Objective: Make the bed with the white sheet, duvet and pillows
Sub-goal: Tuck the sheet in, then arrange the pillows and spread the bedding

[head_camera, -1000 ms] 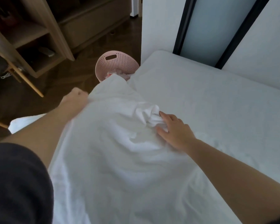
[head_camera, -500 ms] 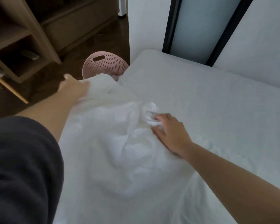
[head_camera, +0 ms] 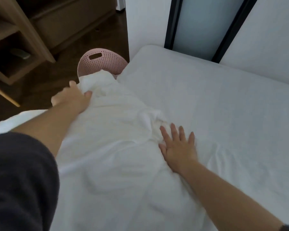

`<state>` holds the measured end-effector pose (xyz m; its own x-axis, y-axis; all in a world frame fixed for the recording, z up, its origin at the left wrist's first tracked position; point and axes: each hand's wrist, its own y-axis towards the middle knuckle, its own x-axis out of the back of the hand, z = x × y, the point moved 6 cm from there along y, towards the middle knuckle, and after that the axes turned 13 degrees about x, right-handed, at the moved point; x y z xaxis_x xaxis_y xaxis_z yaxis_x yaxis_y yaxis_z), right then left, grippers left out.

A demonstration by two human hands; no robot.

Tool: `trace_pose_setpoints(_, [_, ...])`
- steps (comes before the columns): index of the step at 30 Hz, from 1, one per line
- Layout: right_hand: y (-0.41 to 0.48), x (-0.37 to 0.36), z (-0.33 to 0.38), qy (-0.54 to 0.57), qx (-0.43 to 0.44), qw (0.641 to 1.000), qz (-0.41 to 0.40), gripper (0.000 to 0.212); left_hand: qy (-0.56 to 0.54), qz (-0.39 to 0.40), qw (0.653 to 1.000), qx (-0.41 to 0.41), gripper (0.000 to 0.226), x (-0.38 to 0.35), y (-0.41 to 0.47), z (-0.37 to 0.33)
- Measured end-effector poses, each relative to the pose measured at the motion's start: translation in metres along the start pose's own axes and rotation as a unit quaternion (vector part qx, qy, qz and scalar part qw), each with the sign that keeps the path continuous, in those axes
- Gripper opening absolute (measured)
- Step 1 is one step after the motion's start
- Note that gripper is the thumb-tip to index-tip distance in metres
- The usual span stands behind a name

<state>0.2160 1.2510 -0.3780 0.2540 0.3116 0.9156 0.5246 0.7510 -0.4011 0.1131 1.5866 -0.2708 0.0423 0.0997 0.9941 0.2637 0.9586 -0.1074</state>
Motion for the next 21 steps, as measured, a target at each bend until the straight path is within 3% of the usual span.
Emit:
trace_pose_setpoints(3, [0.009, -0.012, -0.001, 0.009, -0.007, 1.0, 0.01, 0.061, 0.02, -0.14, 0.988, -0.058, 0.058, 0.012, -0.017, 0.013])
trace_pose_setpoints(5, [0.011, -0.008, -0.003, 0.007, -0.001, 1.0, 0.013, 0.06, 0.015, -0.185, 0.975, -0.126, 0.046, 0.027, -0.029, 0.016])
trace_pose_setpoints(7, [0.01, -0.006, -0.004, 0.023, 0.001, 1.0, 0.008, 0.06, 0.029, -0.136, 0.969, -0.203, 0.035, 0.033, -0.039, 0.018])
trace_pose_setpoints(10, [0.006, 0.015, -0.006, 0.146, -0.006, 0.987, -0.061, 0.048, 0.156, -0.052, 0.949, -0.27, 0.032, 0.028, -0.054, 0.025])
trace_pose_setpoints(12, [0.003, 0.043, -0.008, 0.221, 0.013, 0.966, -0.136, 0.027, 0.156, -0.07, 0.96, -0.221, 0.027, 0.042, -0.051, 0.033])
trace_pose_setpoints(14, [-0.001, 0.073, -0.007, 0.25, 0.078, 0.94, -0.22, 0.009, 0.111, -0.107, 0.983, -0.097, 0.019, 0.069, -0.034, 0.044])
trace_pose_setpoints(16, [-0.008, 0.1, -0.009, 0.263, 0.138, 0.907, -0.298, 0.006, 0.051, -0.137, 0.989, -0.001, 0.015, 0.092, -0.013, 0.053])
trace_pose_setpoints(19, [-0.023, 0.122, -0.014, 0.262, 0.163, 0.889, -0.339, 0.011, -0.005, -0.109, 0.992, 0.064, 0.031, 0.096, -0.001, 0.043])
trace_pose_setpoints(21, [-0.033, 0.117, 0.001, 0.252, 0.207, 0.899, -0.29, 0.009, 0.069, -0.105, 0.992, -0.017, 0.031, 0.08, -0.013, 0.005])
